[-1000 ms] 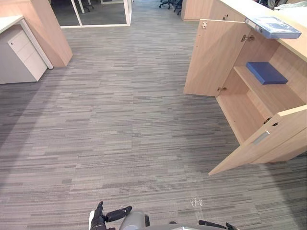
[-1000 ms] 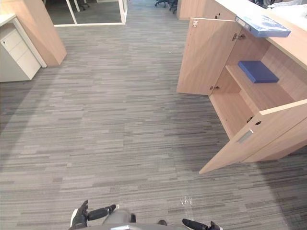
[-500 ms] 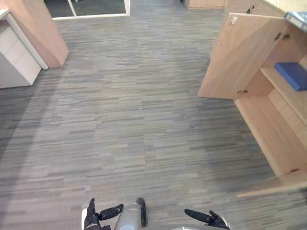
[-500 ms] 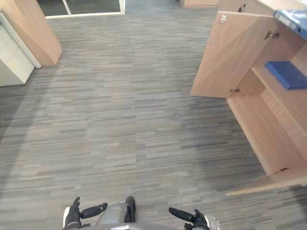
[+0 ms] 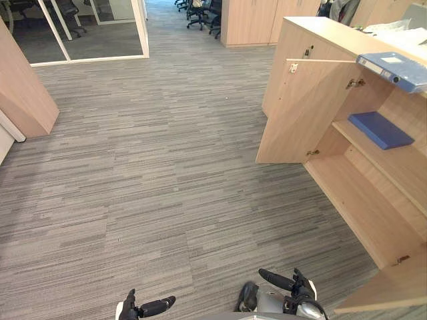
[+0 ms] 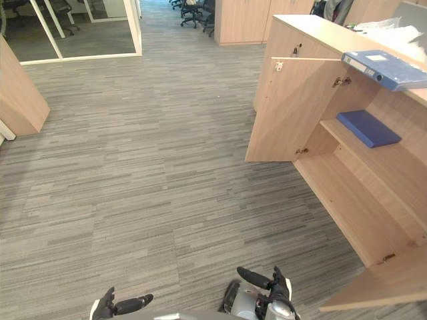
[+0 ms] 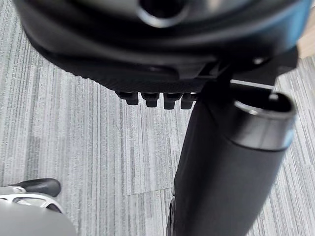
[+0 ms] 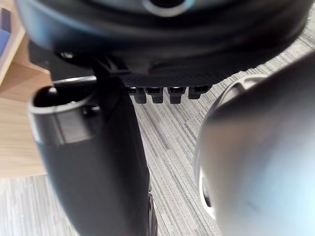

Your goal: Walk over to the cabinet, pick up the folder, carry it to the office cabinet, place the folder inside the office cabinet, then close the office cabinet door

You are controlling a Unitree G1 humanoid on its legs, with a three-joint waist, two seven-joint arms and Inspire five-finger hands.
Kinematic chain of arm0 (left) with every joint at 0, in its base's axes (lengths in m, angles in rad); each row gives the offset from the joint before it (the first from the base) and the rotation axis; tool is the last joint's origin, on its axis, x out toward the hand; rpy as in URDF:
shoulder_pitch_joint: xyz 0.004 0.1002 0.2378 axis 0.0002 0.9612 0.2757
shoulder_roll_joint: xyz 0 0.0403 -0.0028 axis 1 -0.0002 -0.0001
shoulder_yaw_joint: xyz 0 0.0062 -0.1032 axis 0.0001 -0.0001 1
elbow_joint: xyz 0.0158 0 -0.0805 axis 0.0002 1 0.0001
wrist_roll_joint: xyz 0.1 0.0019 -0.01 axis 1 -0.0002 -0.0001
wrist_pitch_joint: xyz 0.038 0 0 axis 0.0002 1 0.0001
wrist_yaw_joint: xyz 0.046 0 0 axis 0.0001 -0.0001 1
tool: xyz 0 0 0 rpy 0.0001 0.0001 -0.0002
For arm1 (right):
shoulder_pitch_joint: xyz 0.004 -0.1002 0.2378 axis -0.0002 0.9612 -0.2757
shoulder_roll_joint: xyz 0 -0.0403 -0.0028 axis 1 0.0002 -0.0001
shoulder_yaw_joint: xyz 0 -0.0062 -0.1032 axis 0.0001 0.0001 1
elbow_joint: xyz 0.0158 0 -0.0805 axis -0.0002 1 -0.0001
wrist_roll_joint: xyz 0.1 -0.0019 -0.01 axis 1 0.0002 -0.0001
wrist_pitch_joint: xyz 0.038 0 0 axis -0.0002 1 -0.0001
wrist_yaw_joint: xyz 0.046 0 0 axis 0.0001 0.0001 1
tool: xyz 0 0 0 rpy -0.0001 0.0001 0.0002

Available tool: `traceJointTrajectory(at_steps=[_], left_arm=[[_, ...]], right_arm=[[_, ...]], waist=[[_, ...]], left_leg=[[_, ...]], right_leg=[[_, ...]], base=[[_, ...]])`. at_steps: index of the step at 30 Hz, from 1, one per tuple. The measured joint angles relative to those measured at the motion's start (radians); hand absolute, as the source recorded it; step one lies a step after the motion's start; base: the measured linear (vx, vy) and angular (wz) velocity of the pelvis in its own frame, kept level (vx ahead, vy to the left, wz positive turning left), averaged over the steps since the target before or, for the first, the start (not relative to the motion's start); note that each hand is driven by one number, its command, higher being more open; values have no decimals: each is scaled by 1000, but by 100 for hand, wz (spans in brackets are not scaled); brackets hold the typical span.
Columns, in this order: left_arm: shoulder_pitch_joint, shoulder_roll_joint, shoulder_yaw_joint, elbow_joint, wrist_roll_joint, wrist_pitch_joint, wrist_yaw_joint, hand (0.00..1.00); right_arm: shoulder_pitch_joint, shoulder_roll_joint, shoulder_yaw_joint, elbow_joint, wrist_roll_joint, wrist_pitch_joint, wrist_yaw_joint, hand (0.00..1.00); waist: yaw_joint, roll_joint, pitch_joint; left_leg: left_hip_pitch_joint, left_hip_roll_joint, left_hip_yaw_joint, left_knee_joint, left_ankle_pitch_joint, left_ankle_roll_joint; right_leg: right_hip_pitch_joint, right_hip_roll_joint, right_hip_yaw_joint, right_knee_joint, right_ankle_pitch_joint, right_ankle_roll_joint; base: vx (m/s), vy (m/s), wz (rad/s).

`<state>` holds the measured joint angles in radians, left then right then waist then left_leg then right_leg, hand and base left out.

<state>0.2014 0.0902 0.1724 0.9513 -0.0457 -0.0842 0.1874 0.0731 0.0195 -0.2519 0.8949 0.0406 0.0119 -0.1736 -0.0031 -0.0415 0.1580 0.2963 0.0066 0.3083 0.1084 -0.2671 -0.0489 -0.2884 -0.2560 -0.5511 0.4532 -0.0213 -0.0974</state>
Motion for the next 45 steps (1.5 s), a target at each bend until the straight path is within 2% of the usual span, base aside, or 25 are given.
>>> traceJointTrajectory(at_steps=[2,4,5,6,7,8,9,10,12,15,18,21,22,23,25,28,30,31,34,37,39,40,41,42,45], left_arm=[[-1,-19,1,9,0,2,0,100],[-10,-22,2,15,6,8,-1,100],[-10,-21,14,14,18,8,-2,100],[-9,-34,34,15,19,10,-2,100],[-4,-46,55,10,19,9,-2,100],[8,-55,91,-6,18,7,-7,100],[17,-74,102,-5,15,17,1,100],[23,-78,116,-5,12,21,1,100],[21,-75,132,-48,-26,14,-1,100],[18,-61,131,-96,-30,-1,-4,100],[8,-85,143,-106,-55,-1,6,100],[6,-105,173,-104,-66,1,21,100],[5,-107,173,-102,-66,2,22,100],[6,-113,173,-97,-66,6,22,100],[0,-98,198,-85,-68,8,18,100],[-31,-88,239,-49,-70,13,24,100],[-47,-85,233,-49,-70,20,22,100],[-56,-89,224,-49,-68,20,18,100],[-69,-93,210,-47,-60,21,9,100],[-64,-94,199,-45,-61,29,12,100],[-65,-104,197,-45,-62,29,15,100],[-65,-107,196,-45,-61,29,17,100],[-69,-115,196,-42,-62,28,20,100],[-72,-132,186,-25,-60,30,21,100],[-71,-151,154,-33,-49,24,10,100]], right_arm=[[-6,-17,-10,13,3,0,1,100],[-12,-11,-55,26,9,6,-1,100],[-8,-1,-81,35,11,8,-2,100],[4,-4,-82,37,21,7,-2,100],[13,-9,-83,34,25,7,-2,100],[21,-9,-86,36,40,3,-3,100],[17,-30,-90,51,42,9,0,100],[17,-30,-90,59,42,5,-2,100],[12,-12,-98,72,51,13,-6,100],[9,-6,-89,95,48,20,-5,100],[-3,-12,-71,105,47,26,-6,100],[-11,-18,-37,104,40,27,-6,100],[-9,-19,-37,102,40,27,-5,100],[-3,-24,-37,99,40,25,-4,100],[10,0,-40,96,40,24,-5,100],[18,25,-52,67,41,23,-3,100],[20,21,-86,54,40,23,-1,100],[20,19,-87,55,40,21,0,100],[18,21,-122,59,39,8,5,100],[20,24,-136,58,40,2,11,100],[19,18,-143,61,41,6,12,100],[18,18,-142,61,41,6,13,100],[19,20,-143,61,43,7,16,100],[12,3,-137,62,37,7,20,100],[2,-15,-120,65,31,10,20,100]], waist=[[-9,37,6],[-9,44,11],[-8,41,10],[-2,72,5],[-4,81,-2],[4,66,-5],[8,104,-12],[12,106,-12],[29,67,0],[48,24,12],[59,38,13],[60,45,15],[60,50,12],[61,63,2],[74,25,-28],[96,-17,-33],[79,-15,-24],[69,-8,-25],[58,-4,-25],[48,-1,-24],[46,1,-21],[44,2,-21],[42,1,-15],[39,30,-10],[41,53,-11]], left_leg=[[7,42,14,24,-9,-15],[4,88,12,115,-18,-32],[-16,131,11,228,-18,-33],[-77,217,1,406,-7,-31],[-123,258,-12,519,6,-32],[-194,296,-40,737,57,-9],[-279,350,-108,936,98,-8],[-316,359,-122,1005,97,-9],[-417,338,-129,1094,76,-29],[-524,272,-170,988,29,-43],[-562,181,-317,608,0,-66],[-569,110,-515,369,24,-79],[-569,104,-537,345,45,-75],[-563,103,-543,317,125,-63],[-550,85,-474,352,117,-62],[-455,38,-326,350,56,2],[-360,-12,-264,349,20,61],[-319,-17,-253,333,7,76],[-256,-2,-249,278,-15,79],[-217,48,-242,262,-48,46],[-174,77,-242,225,-63,21],[-163,85,-243,215,-67,12],[-137,97,-250,198,-82,-21],[-103,127,-293,171,-83,-25],[-84,147,-375,145,-28,-22]], right_leg=[[10,51,-2,-12,-49,6],[36,92,-15,-10,-108,7],[81,105,-64,-17,-154,17],[145,132,-131,-39,-197,33],[162,140,-157,-20,-227,36],[168,162,-133,6,-231,-18],[195,239,-99,-27,-241,-18],[208,263,-76,-44,-243,-21],[268,301,9,-113,-239,-16],[353,317,101,-203,-220,-8],[409,325,212,-241,-215,-5],[454,320,321,-249,-241,41],[464,320,338,-248,-248,53],[475,319,380,-238,-266,83],[451,264,445,-180,-302,128],[266,146,530,254,-299,136],[134,33,519,624,-206,58],[91,-13,483,717,-199,47],[38,-51,411,724,-201,57],[23,-9,323,514,-226,140],[25,11,269,314,-237,155],[26,15,257,252,-236,156],[36,19,240,160,-173,122],[85,56,203,153,-205,103],[98,83,177,180,-285,77]], base=[[315,-214,-55],[373,-292,-43],[367,-283,-41],[394,-269,-41],[402,-156,-64],[354,-95,-99],[310,-62,-118],[315,-77,-118],[437,-94,-119],[321,-56,-96],[313,86,-113],[407,217,-103],[425,292,-92],[445,346,-104],[429,344,-111],[363,348,-113],[293,327,-45],[151,192,-14],[160,133,-10],[176,-55,-22],[301,-216,-8],[339,-293,2],[383,-319,17],[400,-322,20],[416,-345,12]])
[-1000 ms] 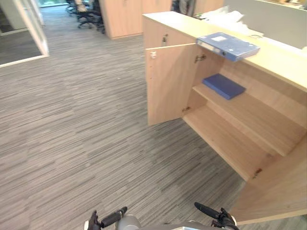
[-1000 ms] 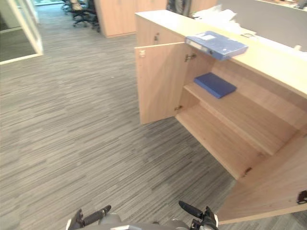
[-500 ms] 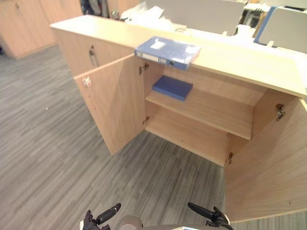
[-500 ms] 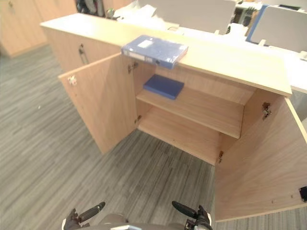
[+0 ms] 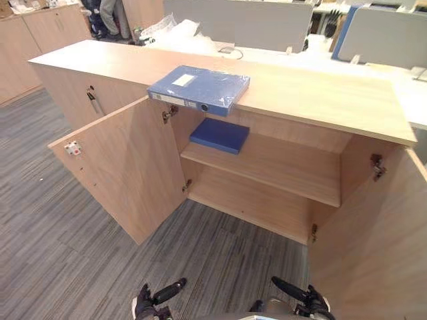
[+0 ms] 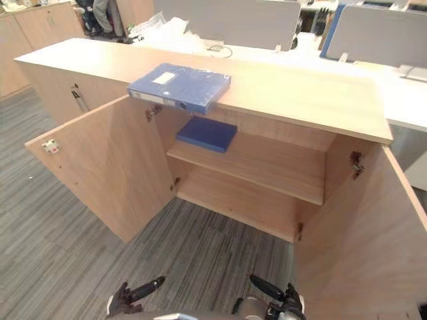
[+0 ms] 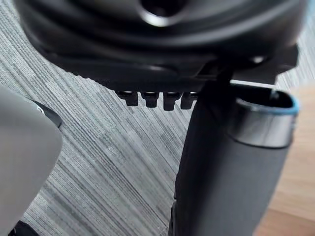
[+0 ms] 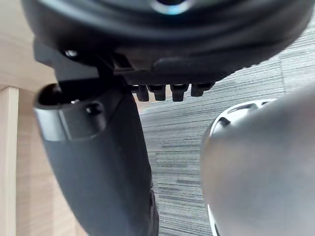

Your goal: Walk over to the cabinet, pick up the folder, carry it to the office cabinet, place the folder inside the office cabinet, then close the office cabinet door

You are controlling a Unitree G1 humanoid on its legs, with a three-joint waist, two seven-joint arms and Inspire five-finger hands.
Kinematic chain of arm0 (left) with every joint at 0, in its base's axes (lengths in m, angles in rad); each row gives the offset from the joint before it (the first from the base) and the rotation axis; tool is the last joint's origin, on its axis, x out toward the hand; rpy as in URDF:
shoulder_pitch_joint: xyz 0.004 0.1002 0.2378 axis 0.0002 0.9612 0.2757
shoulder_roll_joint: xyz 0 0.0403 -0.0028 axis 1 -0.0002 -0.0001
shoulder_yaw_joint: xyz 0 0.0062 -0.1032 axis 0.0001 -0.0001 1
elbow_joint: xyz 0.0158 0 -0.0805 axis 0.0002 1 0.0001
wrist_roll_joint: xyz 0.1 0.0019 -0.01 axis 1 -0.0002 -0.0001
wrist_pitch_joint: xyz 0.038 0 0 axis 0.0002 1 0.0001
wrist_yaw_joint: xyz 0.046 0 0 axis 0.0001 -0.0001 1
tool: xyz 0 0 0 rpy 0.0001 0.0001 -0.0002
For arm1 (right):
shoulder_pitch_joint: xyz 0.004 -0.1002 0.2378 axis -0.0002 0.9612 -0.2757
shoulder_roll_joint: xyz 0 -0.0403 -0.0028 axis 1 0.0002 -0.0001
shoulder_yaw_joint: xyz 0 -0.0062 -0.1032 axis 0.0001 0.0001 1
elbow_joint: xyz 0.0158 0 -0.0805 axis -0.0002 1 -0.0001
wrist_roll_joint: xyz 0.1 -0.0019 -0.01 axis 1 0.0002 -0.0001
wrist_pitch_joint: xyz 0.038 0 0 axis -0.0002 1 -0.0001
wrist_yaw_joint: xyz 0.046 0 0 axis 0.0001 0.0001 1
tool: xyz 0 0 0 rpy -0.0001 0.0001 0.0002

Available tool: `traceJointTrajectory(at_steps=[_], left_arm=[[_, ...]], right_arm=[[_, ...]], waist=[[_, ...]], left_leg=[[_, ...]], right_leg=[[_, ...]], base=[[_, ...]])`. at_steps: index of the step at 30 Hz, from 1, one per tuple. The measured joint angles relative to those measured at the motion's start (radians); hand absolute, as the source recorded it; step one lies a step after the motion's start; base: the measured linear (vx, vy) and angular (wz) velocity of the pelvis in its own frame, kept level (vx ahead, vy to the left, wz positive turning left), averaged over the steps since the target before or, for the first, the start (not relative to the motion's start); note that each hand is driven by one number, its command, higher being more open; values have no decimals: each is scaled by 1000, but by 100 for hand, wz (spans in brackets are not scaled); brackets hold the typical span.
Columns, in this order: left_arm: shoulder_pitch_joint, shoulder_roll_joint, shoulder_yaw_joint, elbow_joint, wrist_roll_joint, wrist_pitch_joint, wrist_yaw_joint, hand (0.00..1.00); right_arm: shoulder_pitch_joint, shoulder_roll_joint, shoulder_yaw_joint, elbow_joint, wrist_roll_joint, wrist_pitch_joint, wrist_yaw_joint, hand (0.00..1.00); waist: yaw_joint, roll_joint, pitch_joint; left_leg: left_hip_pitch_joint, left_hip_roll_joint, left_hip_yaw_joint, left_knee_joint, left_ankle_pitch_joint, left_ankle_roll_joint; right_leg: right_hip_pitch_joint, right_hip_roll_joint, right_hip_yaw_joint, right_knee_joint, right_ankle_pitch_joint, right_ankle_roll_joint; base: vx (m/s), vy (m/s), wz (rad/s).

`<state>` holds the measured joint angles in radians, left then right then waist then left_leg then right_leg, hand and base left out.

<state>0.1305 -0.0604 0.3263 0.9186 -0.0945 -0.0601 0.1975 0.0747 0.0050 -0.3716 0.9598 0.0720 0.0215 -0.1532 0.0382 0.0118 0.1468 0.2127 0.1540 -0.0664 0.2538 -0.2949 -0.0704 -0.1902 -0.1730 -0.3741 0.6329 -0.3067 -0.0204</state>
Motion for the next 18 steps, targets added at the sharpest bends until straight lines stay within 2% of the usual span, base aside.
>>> traceJointTrajectory(at_steps=[2,3,4,5,7,8,10,11,12,13,14,15,16,17,18], left_arm=[[5,-7,2,-1,7,0,2,100],[3,-6,9,-5,7,0,-1,100],[0,-7,15,-8,7,0,-1,100],[3,-7,29,-25,-1,1,-1,100],[3,-6,47,-33,-21,1,3,100],[0,5,47,-40,-22,0,2,100],[-8,14,42,-55,-22,-2,1,100],[-10,16,44,-55,-23,-3,1,100],[-14,21,43,-55,-24,-5,2,100],[-20,24,42,-54,-25,-5,1,100],[-20,24,41,-54,-26,-5,1,100],[-15,17,34,-49,-28,-5,2,100],[-11,12,29,-44,-28,-5,3,100],[-30,44,23,-26,-35,-4,-6,100],[-40,73,7,-21,-34,-10,0,100]], right_arm=[[-1,-6,0,18,5,0,-3,100],[1,-6,2,27,9,2,-3,100],[2,-7,2,29,10,3,-4,100],[4,-9,4,29,12,3,-5,100],[9,-7,16,38,15,4,-7,100],[11,0,27,39,22,5,-11,100],[7,8,40,40,26,12,-13,100],[-5,9,39,49,31,13,-14,100],[-23,9,38,65,33,14,-16,100],[-39,10,38,80,41,15,-21,100],[-39,10,38,80,41,15,-21,100],[-34,3,38,77,41,15,-21,100],[-29,-7,38,74,41,15,-21,100],[-23,11,39,78,40,15,-23,100],[-21,37,38,85,39,16,-20,100]], waist=[[-8,11,-6],[-14,14,-7],[-17,16,-6],[-13,24,-4],[2,20,-3],[6,7,2],[10,-13,8],[16,-19,11],[17,-24,15],[20,-29,21],[22,-28,20],[23,-10,13],[23,13,4],[25,-36,0],[20,-72,-9]], left_leg=[[-19,27,-30,70,18,4],[-83,41,-58,222,33,-13],[-140,52,-68,342,52,-44],[-245,72,-72,581,74,-97],[-349,94,-18,794,74,-97],[-392,100,28,830,64,-77],[-443,100,88,803,39,-41],[-457,95,108,757,17,-33],[-470,78,112,688,-1,-17],[-478,49,101,531,-2,-6],[-478,41,91,454,8,4],[-470,29,43,279,121,37],[-473,29,2,221,209,15],[-464,-19,4,234,187,-1],[-465,-56,-5,217,186,0]], right_leg=[[58,32,-36,-48,-20,-4],[112,58,-65,-100,-23,-6],[141,75,-79,-133,-22,-7],[198,111,-93,-191,-14,-14],[278,154,-91,-274,-1,-21],[324,164,-86,-317,5,-20],[377,163,-58,-370,19,-12],[394,156,-31,-383,24,-8],[405,142,-8,-386,27,-3],[420,113,25,-378,29,5],[425,101,35,-372,29,14],[439,98,51,-368,27,53],[445,103,57,-369,23,76],[454,55,74,-380,4,108],[451,34,92,-412,13,102]], base=[[359,-290,38],[333,-253,53],[355,-225,46],[279,-140,18],[316,-75,-8],[309,-25,-16],[293,30,-36],[311,122,-64],[291,204,-84],[287,236,-75],[357,351,-73],[307,330,-42],[367,354,-28],[302,235,6],[279,187,13]])
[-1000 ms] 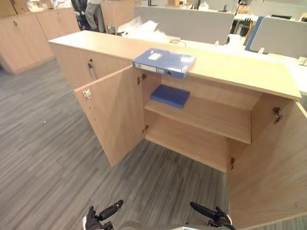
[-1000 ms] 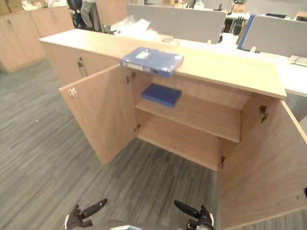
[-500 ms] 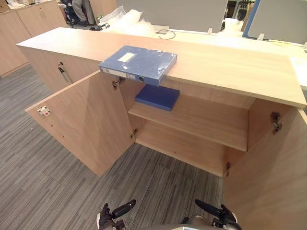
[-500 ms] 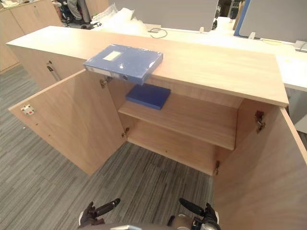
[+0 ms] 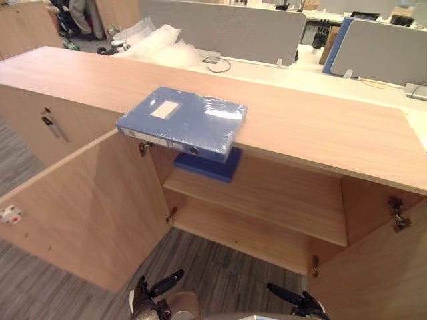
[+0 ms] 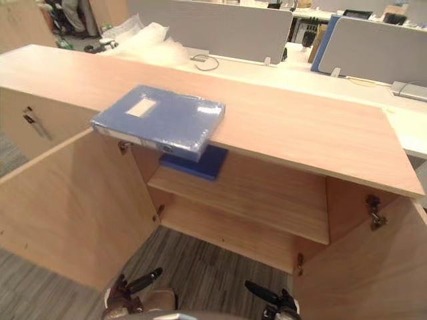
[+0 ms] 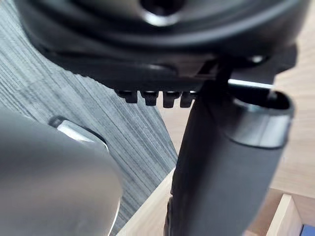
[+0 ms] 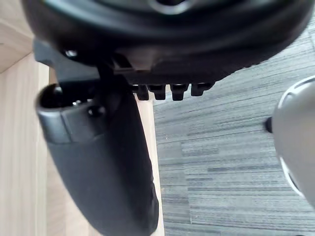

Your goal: Walk over to the cabinet, pick up the folder, carry it to the office cabinet, place the folder inside the office cabinet, then close the office cabinet door

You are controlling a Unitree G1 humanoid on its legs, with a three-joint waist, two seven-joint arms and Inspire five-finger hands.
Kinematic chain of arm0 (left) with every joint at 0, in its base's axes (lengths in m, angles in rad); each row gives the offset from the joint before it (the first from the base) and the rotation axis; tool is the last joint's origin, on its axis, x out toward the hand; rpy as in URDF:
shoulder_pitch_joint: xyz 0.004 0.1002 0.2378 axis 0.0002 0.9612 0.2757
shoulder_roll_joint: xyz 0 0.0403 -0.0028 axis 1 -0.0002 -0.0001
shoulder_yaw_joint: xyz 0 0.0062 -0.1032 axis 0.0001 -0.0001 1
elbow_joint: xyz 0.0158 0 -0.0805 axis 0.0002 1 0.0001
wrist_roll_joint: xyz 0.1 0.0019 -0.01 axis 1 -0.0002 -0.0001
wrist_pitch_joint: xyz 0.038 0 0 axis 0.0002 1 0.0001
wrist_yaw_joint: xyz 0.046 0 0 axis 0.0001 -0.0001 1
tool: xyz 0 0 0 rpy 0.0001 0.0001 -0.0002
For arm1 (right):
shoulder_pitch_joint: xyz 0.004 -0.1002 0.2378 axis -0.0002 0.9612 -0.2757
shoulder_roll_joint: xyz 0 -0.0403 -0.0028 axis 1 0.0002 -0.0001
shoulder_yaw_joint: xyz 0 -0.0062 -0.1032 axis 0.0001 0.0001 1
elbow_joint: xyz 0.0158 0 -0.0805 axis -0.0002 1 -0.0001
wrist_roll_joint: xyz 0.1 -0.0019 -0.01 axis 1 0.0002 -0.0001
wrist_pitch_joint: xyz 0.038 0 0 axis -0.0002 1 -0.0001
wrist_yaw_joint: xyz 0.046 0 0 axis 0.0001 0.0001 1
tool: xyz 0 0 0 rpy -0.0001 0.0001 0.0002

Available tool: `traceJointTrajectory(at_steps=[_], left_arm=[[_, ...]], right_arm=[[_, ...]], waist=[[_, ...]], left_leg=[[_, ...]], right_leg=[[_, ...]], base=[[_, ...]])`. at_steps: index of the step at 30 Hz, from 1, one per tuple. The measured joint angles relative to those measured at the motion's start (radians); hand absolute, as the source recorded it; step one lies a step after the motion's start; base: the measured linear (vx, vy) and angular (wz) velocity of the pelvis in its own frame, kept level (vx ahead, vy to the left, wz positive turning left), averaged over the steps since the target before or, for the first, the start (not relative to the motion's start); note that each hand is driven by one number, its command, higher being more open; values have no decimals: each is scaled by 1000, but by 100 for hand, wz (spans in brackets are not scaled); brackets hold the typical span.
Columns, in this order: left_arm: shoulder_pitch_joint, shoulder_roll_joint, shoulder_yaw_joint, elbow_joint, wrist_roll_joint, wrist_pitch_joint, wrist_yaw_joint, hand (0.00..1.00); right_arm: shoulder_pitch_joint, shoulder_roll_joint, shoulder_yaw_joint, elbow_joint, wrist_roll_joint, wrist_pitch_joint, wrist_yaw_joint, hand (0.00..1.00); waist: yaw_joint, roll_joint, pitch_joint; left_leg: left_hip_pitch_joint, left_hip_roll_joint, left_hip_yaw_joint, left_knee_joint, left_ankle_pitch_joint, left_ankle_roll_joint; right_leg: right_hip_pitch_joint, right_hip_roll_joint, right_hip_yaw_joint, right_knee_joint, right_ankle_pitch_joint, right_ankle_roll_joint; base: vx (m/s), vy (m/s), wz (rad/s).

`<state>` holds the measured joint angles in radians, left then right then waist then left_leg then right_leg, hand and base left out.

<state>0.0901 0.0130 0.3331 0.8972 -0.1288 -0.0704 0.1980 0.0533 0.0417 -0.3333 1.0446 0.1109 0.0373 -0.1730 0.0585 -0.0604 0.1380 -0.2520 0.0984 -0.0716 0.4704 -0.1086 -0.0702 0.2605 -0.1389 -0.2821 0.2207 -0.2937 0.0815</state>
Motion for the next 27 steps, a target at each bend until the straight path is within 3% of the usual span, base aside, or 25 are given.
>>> traceJointTrajectory(at_steps=[2,5,8,11,14,17,19,20,21,22,23,25,26,27], left_arm=[[-8,16,-9,31,1,-5,1,100],[-10,16,-14,74,-8,5,-3,100],[-8,22,-51,100,-5,6,-12,100],[0,17,-89,110,1,6,-26,100],[6,16,-122,110,-10,7,-45,100],[13,22,-148,109,-65,7,-82,100],[26,23,-152,98,-133,6,-96,100],[28,23,-152,88,-149,6,-98,100],[44,36,-144,53,-180,6,-106,100],[49,36,-139,33,-199,4,-109,100],[71,23,-131,19,-237,-3,-110,100],[88,19,-121,1,-311,0,-108,100],[92,21,-123,-11,-357,2,-117,100],[104,17,-125,-36,-392,6,-116,100]], right_arm=[[-21,9,-1,21,-1,3,11,100],[-27,6,-9,19,-1,-13,18,100],[-18,-8,-42,25,-2,-13,20,100],[14,-32,-47,37,0,-2,22,100],[21,-47,-50,36,-1,4,22,100],[26,-49,-50,-2,-3,6,32,100],[33,-49,-43,-34,-16,6,37,100],[32,-46,-36,-39,-25,6,38,100],[38,-27,-21,-41,-40,3,37,100],[40,-27,2,-51,-41,0,40,100],[31,-42,13,-55,-42,-3,51,100],[41,-28,46,-58,-48,0,56,100],[41,-23,48,-58,-49,4,60,100],[43,-23,51,-58,-52,5,60,100]], waist=[[2,-4,-4],[2,14,-6],[-6,20,-12],[-16,34,-24],[-23,44,-28],[-33,50,-21],[-35,58,-11],[-39,54,-10],[-40,4,-13],[-38,14,-2],[-31,43,2],[-32,23,-12],[-31,17,-13],[-32,19,-18]], left_leg=[[2,-18,-2,2,0,0],[64,-33,8,-76,9,13],[169,-64,52,-256,86,28],[256,-91,62,-444,146,15],[284,-98,60,-515,157,14],[297,-90,59,-536,156,14],[317,-89,56,-559,152,8],[318,-91,52,-564,137,-14],[285,-124,67,-452,124,0],[238,-128,69,-305,105,27],[234,-106,72,-264,28,43],[236,-105,73,-304,50,29],[233,-97,73,-320,64,23],[239,-90,64,-350,88,20]], right_leg=[[3,-11,22,-25,41,5],[5,-36,58,-29,87,38],[-4,-88,94,-12,98,52],[-44,-118,127,23,99,53],[-95,-123,159,65,99,52],[-194,-127,179,251,100,50],[-255,-136,174,378,120,19],[-263,-137,172,385,126,9],[-263,-173,170,364,114,13],[-248,-167,163,345,91,13],[-227,-140,158,283,59,41],[-170,-134,118,129,47,47],[-154,-124,99,69,50,74],[-151,-107,89,49,58,66]], base=[[180,157,-4],[59,102,-26],[-28,33,-38],[-45,31,-34],[-72,48,-50],[-99,23,-14],[-107,21,13],[-71,21,12],[4,-3,5],[122,1,-25],[150,-2,-39],[59,-41,-27],[-34,-137,1],[-39,-123,4]])
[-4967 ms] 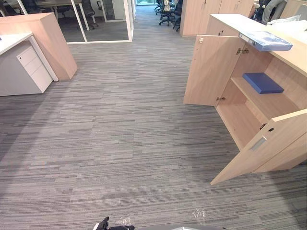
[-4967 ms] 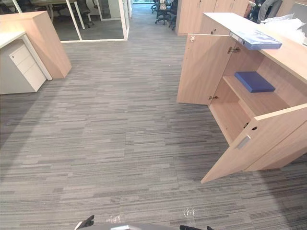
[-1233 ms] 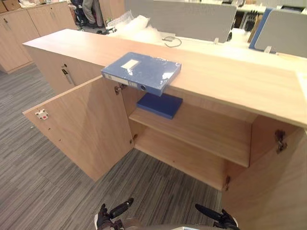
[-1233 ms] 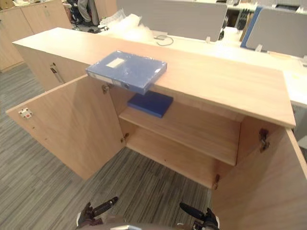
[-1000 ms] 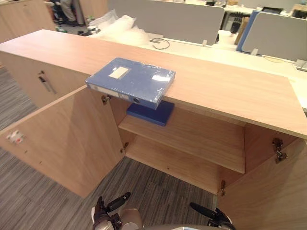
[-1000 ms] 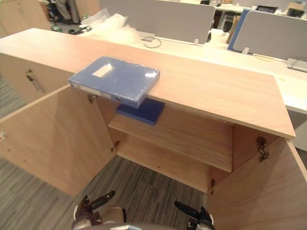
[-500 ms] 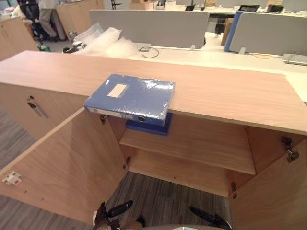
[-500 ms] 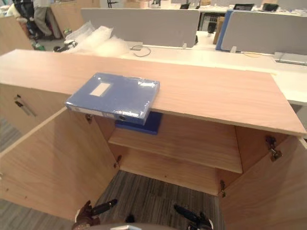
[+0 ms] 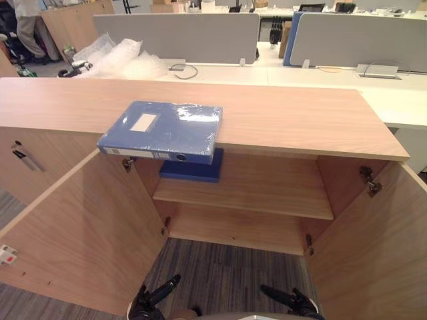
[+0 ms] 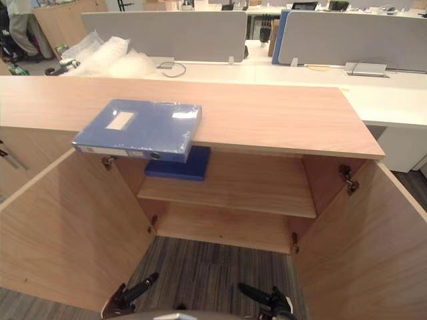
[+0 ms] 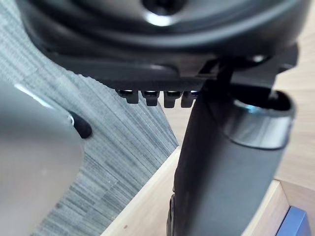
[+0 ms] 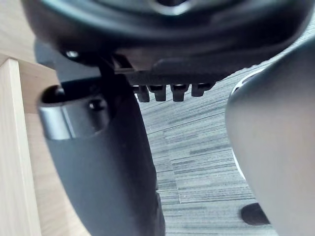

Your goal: Walk over to the cabinet, pick up the folder, carry it to the office cabinet, place the folder inside the office cabinet, then close the office cabinet door

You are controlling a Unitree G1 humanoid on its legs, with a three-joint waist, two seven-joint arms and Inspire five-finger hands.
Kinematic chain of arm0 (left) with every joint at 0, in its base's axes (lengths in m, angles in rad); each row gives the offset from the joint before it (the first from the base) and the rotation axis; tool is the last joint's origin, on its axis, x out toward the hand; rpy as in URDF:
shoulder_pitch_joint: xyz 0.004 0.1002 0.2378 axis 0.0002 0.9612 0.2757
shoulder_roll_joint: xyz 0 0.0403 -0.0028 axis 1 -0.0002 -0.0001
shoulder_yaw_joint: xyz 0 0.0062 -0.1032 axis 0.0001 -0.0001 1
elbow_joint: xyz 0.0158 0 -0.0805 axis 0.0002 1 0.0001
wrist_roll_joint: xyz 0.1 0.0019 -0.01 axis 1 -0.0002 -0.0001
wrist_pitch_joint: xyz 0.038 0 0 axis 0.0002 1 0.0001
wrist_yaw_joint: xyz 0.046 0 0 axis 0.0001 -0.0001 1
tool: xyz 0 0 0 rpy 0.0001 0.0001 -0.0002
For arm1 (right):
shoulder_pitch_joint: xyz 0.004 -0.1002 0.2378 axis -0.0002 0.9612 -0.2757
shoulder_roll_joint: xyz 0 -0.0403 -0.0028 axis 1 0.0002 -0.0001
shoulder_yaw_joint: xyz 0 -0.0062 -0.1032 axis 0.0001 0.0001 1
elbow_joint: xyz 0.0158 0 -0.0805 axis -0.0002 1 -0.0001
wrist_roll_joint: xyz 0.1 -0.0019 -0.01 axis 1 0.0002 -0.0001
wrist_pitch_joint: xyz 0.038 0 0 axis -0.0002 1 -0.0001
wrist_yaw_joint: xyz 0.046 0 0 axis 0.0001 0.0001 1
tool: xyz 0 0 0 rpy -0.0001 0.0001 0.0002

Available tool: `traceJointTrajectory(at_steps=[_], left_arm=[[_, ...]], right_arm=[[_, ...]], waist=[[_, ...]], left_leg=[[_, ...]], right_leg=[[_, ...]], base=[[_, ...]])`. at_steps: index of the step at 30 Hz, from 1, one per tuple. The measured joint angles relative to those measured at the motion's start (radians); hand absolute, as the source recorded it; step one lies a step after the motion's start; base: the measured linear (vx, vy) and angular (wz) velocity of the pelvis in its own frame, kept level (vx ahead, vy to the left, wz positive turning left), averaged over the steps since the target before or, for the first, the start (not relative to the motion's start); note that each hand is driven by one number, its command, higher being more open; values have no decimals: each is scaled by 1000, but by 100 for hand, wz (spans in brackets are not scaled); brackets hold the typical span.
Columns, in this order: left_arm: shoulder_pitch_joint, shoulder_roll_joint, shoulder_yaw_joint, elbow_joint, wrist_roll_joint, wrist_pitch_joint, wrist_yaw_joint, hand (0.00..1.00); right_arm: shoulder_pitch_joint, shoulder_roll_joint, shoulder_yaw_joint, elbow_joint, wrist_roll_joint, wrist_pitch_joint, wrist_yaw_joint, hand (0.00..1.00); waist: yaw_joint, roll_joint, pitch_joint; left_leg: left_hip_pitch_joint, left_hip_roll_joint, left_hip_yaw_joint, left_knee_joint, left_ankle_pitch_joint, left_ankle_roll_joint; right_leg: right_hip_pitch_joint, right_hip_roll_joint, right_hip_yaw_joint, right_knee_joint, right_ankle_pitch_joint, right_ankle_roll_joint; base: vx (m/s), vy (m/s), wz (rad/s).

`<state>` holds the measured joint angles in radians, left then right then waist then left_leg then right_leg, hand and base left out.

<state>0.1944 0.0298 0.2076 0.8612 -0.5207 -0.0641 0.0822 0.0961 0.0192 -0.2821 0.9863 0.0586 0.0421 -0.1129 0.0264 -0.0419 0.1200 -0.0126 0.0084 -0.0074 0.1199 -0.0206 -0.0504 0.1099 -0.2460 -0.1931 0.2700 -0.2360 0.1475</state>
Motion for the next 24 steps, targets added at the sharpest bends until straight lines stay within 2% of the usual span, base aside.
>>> traceJointTrajectory(at_steps=[3,4,9,11,16,19,21,24], left_arm=[[41,-12,-14,-102,-68,0,3,100],[55,-22,-22,-150,-80,0,7,100],[102,-66,-42,-329,-49,11,44,100],[120,-77,-45,-430,64,13,69,100],[135,-95,-43,-659,324,23,167,100],[140,-97,-19,-829,471,22,273,100],[139,-98,6,-919,651,33,432,100],[146,-100,76,-1012,820,74,586,100]], right_arm=[[14,-12,26,0,-21,7,-1,100],[17,-15,39,1,-28,14,0,100],[18,-8,67,0,-62,24,-1,100],[21,3,98,-4,-68,24,-3,100],[40,24,110,-29,-74,22,-18,100],[45,24,116,-29,-73,20,-39,100],[52,25,140,-29,-73,17,-67,100],[58,31,146,-33,-74,15,-87,100]], waist=[[2,-6,-16],[6,-13,-25],[23,-23,-27],[30,-34,-36],[51,-38,-39],[64,-38,-40],[73,-38,-44],[78,-41,-49]], left_leg=[[37,24,-17,-110,68,-18],[38,34,-31,-140,91,-15],[69,42,-46,-186,106,-15],[73,39,-52,-196,106,-14],[79,45,-58,-199,105,-15],[75,55,-60,-190,94,-22],[68,57,-64,-184,78,-29],[81,58,-73,-202,80,-29]], right_leg=[[14,26,-28,-42,14,-12],[17,40,-43,-63,22,-16],[77,62,-75,-135,45,-17],[89,62,-83,-149,48,-14],[105,63,-98,-155,64,-11],[105,69,-99,-155,79,-10],[105,70,-99,-154,82,-11],[116,71,-107,-153,82,-12]], base=[[16,-143,20],[19,-103,22],[70,-67,15],[80,-10,9],[42,-14,6],[-11,-1,-1],[-56,-15,-1],[-49,-23,9]])
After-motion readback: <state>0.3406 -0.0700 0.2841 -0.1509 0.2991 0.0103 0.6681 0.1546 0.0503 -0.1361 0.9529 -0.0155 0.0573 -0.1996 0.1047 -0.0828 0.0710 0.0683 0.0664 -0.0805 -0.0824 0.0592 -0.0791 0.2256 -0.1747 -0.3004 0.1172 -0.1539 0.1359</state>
